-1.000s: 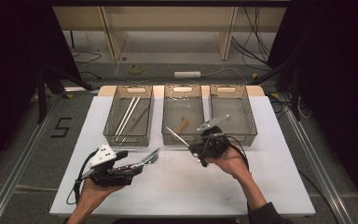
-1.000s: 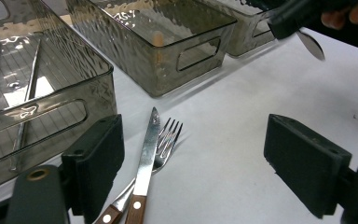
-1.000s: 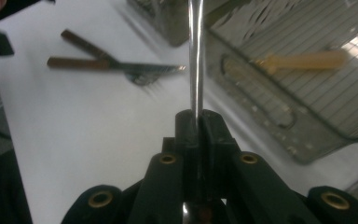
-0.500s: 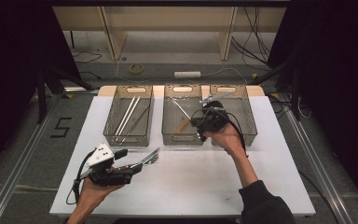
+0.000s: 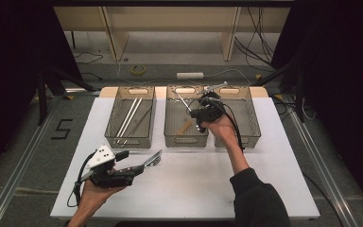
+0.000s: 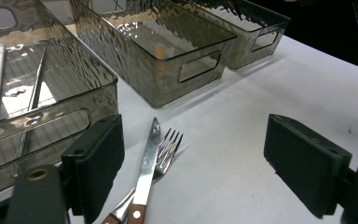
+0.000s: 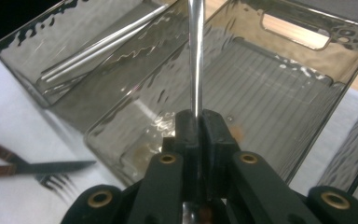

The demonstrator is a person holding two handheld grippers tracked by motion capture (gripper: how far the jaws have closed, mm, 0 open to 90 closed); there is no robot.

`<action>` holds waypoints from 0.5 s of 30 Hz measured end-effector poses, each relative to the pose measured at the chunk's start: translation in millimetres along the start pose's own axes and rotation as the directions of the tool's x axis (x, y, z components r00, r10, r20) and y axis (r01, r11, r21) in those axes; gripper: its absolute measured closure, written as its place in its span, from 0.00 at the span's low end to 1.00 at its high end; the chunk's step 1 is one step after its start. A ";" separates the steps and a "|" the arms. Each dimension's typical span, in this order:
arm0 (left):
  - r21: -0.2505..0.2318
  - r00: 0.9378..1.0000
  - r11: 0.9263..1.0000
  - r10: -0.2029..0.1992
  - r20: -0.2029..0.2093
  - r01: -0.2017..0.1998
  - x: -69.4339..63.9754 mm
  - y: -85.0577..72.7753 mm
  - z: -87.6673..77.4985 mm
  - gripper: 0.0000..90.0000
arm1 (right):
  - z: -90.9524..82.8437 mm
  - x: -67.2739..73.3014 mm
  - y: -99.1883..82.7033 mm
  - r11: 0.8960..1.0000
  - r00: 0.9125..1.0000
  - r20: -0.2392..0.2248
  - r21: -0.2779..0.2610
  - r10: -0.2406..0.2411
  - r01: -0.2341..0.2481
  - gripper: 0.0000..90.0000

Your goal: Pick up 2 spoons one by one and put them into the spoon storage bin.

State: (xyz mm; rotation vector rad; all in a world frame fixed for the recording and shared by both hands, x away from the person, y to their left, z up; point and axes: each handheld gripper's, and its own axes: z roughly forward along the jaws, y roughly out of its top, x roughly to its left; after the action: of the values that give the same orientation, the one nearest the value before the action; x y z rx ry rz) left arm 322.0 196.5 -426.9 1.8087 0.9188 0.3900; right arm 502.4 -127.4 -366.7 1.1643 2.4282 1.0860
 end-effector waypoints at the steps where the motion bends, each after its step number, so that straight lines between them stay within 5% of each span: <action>1: 0.008 1.000 1.000 -0.002 -0.007 0.002 0.4 -0.4 0.1 0.22 | 0.9 -1.2 0.8 1.000 1.000 0.001 -0.002 0.009 -0.009 0.96; 15: 0.004 1.000 1.000 -0.009 -0.012 0.009 1.1 0.1 0.2 0.22 | 20.6 -14.3 4.1 0.999 0.997 0.062 0.009 0.038 -0.038 0.96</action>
State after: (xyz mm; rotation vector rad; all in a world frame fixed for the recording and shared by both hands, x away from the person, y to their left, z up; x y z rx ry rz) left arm 322.9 197.2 -427.0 1.8071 0.9359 0.3939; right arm 524.3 -125.7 -379.5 1.2332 2.3761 1.0337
